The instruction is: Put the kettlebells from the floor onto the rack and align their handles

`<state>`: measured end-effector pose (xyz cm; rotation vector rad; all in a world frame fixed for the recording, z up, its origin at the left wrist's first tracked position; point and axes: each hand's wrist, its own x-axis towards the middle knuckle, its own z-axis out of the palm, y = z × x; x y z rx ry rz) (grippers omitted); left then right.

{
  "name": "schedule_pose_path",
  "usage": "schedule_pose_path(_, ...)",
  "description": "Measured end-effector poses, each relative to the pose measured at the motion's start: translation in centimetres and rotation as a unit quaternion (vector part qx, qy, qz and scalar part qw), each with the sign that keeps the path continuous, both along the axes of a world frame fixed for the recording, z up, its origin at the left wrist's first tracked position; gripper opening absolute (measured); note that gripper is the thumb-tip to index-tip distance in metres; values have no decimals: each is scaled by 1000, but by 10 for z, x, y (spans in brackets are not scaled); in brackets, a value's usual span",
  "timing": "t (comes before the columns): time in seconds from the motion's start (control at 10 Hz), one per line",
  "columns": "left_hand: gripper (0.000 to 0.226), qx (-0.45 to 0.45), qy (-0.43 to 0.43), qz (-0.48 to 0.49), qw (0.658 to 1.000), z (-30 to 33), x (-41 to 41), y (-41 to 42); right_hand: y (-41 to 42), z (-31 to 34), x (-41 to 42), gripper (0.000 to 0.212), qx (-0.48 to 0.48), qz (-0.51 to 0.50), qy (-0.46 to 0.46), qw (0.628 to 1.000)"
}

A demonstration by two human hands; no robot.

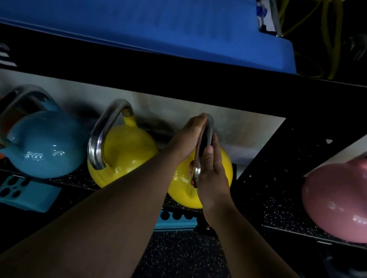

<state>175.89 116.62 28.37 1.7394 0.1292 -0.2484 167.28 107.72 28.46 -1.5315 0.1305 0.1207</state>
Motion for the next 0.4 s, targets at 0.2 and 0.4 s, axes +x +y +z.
schedule_pose_path(0.2, 50, 150, -61, 30, 986, 10, 3, -3, -14, 3, 7, 50, -32, 43, 11, 999)
schedule_pose_path(0.4, 42, 361, -180, 34, 914, 31, -19, 4, -62, 19, -9, 41, -287, 68, -32, 955)
